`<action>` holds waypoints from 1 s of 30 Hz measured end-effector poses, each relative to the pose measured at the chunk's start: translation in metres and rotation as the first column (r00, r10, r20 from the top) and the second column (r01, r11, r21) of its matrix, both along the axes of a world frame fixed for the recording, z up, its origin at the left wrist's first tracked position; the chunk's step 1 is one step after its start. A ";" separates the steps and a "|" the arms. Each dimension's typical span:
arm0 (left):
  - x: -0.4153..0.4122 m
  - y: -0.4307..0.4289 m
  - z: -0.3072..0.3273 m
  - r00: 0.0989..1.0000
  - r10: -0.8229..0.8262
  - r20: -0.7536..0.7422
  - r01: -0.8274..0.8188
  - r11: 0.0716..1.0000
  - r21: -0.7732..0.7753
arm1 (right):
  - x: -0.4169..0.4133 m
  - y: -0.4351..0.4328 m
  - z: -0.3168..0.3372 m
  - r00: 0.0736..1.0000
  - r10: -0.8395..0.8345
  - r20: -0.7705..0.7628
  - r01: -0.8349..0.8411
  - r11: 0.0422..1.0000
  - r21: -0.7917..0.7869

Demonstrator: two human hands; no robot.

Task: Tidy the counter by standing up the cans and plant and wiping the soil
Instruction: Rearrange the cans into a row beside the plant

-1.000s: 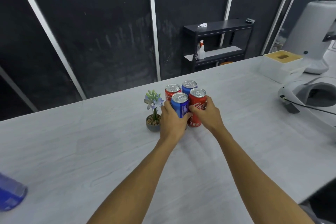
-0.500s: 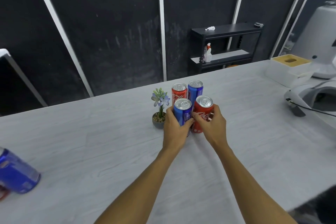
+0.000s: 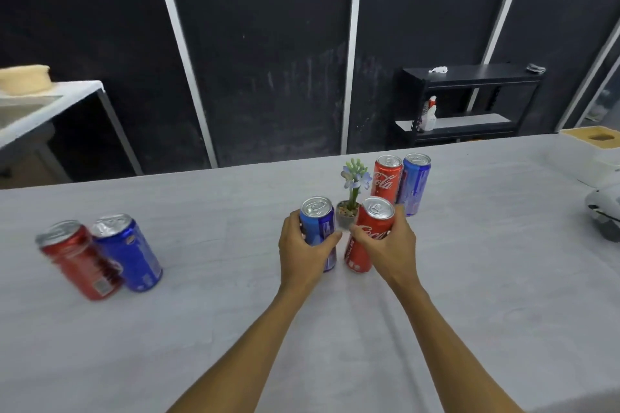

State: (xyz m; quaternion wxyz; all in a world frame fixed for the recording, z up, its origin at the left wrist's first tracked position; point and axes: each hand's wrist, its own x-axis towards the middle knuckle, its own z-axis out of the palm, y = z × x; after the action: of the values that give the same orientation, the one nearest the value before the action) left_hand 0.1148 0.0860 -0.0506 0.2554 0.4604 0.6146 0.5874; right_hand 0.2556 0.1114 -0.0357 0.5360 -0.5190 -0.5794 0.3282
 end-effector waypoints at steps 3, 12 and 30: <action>-0.034 -0.014 0.005 0.998 0.059 -0.003 -0.059 0.998 0.011 | -0.029 -0.010 0.000 0.998 0.066 0.024 -0.066 0.998 -0.002; -0.132 -0.059 0.018 0.980 0.196 -0.033 -0.195 0.981 0.023 | -0.127 -0.030 0.000 0.972 0.222 0.073 -0.220 0.975 -0.035; -0.195 -0.075 0.002 0.954 0.295 -0.045 -0.295 0.955 0.014 | -0.217 -0.036 -0.003 0.935 0.337 0.106 -0.336 0.941 -0.034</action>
State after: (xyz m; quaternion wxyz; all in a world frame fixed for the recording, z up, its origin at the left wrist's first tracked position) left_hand -0.0807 0.0105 -0.0481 0.1488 0.3779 0.6802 0.6102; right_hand 0.0391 0.0754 -0.0386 0.4351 -0.4338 -0.6856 0.3905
